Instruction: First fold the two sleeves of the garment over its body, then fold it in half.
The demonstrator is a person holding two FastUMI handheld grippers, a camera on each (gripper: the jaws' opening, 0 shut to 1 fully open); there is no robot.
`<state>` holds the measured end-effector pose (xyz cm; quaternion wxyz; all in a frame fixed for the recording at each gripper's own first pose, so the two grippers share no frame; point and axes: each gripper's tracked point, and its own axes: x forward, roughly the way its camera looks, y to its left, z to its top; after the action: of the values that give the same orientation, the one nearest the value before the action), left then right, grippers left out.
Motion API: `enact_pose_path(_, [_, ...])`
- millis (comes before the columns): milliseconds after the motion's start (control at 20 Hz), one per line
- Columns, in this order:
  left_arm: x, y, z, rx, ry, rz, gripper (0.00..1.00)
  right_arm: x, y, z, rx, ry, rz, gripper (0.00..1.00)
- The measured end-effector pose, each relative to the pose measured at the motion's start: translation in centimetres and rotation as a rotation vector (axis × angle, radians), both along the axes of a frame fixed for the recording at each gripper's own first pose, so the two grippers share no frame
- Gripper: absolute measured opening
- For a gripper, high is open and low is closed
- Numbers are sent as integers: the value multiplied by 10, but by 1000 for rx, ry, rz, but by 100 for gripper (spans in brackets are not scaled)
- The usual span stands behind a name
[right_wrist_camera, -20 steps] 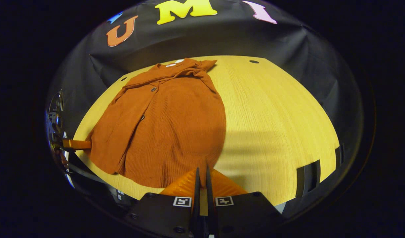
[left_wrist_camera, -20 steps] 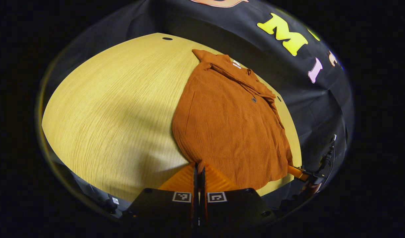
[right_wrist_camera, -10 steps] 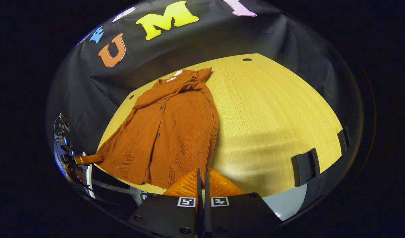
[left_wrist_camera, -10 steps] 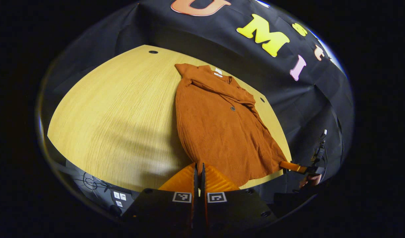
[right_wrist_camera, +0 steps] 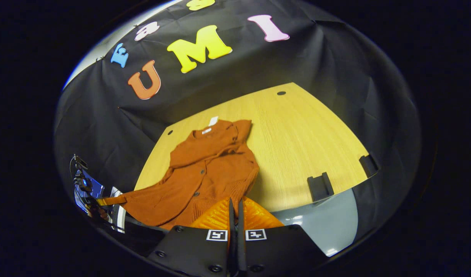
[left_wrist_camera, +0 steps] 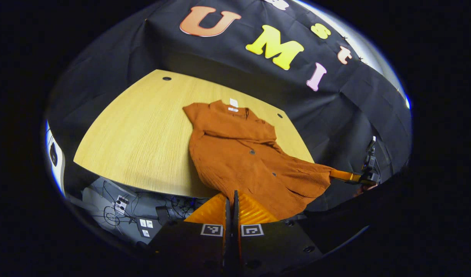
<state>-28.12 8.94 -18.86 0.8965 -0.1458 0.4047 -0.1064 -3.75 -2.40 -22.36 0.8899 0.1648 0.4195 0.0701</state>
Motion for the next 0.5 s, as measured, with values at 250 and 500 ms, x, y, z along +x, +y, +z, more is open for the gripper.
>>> enact_pose_path(250, [46,5,52,40,-87,4,3,70,13,73,-5,-128,61,2])
enact_pose_path(500, [135,21,77,48,-92,36,3,183,30,99,-15,-226,138,2])
